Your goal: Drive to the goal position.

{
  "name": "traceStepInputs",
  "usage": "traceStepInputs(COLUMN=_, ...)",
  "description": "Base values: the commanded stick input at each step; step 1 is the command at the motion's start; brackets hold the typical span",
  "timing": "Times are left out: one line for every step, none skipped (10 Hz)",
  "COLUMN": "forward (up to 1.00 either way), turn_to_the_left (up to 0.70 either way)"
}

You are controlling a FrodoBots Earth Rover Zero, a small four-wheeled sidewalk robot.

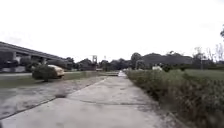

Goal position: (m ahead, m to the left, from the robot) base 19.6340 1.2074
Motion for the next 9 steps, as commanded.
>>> traceStepInputs(forward=0.50, turn_to_the_left=0.00)
traceStepInputs(forward=0.50, turn_to_the_left=0.00)
traceStepInputs(forward=0.50, turn_to_the_left=0.00)
traceStepInputs(forward=0.50, turn_to_the_left=0.00)
traceStepInputs(forward=0.50, turn_to_the_left=0.00)
traceStepInputs(forward=0.50, turn_to_the_left=0.00)
traceStepInputs(forward=0.50, turn_to_the_left=-0.12)
traceStepInputs(forward=0.50, turn_to_the_left=-0.46)
traceStepInputs(forward=0.50, turn_to_the_left=-0.01)
